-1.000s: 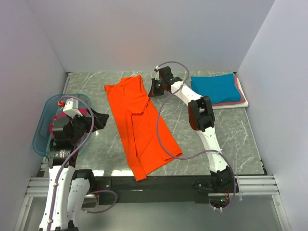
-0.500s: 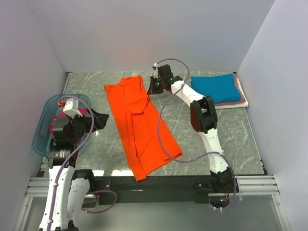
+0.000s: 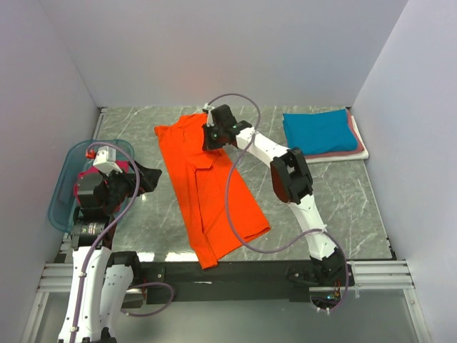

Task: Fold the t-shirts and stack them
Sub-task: Fold the tshirt

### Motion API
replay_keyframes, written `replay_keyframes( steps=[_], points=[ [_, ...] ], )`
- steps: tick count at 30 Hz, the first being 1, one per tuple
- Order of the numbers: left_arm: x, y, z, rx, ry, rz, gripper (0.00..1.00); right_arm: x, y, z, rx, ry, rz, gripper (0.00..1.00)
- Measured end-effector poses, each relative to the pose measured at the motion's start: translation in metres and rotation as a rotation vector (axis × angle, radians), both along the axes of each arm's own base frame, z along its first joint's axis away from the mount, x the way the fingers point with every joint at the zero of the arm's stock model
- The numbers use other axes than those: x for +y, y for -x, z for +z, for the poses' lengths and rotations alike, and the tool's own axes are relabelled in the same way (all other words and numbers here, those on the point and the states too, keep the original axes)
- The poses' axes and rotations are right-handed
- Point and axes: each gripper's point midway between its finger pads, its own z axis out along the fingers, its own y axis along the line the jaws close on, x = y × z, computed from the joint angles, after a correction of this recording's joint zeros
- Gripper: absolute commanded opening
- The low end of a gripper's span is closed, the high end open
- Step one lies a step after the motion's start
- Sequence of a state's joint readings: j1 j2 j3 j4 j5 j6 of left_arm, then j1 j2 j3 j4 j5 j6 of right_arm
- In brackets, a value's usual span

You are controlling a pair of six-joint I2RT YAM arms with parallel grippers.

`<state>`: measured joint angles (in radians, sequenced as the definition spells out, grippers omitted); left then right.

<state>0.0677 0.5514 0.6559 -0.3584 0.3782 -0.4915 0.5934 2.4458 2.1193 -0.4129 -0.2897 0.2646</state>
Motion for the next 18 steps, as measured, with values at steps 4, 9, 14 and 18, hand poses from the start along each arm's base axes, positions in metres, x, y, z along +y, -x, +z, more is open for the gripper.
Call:
replay_keyframes(
  steps=[4, 9, 14, 18],
  points=[
    [0.000, 0.000, 0.000, -0.001, 0.000, -0.001, 0.97, 0.014, 0.013, -0.002, -0.025, 0.038, 0.037, 0.04],
    [0.000, 0.000, 0.000, -0.001, 0.001, -0.002, 0.97, 0.032, 0.029, 0.000, -0.059, 0.078, 0.084, 0.07],
    [0.000, 0.000, 0.000, -0.001, 0.001, -0.002, 0.97, 0.043, 0.040, -0.001, -0.082, 0.102, 0.116, 0.15],
    [0.000, 0.000, 0.000, -0.001, 0.001, -0.002, 0.97, 0.048, 0.046, 0.000, -0.085, 0.105, 0.142, 0.23]
  ],
)
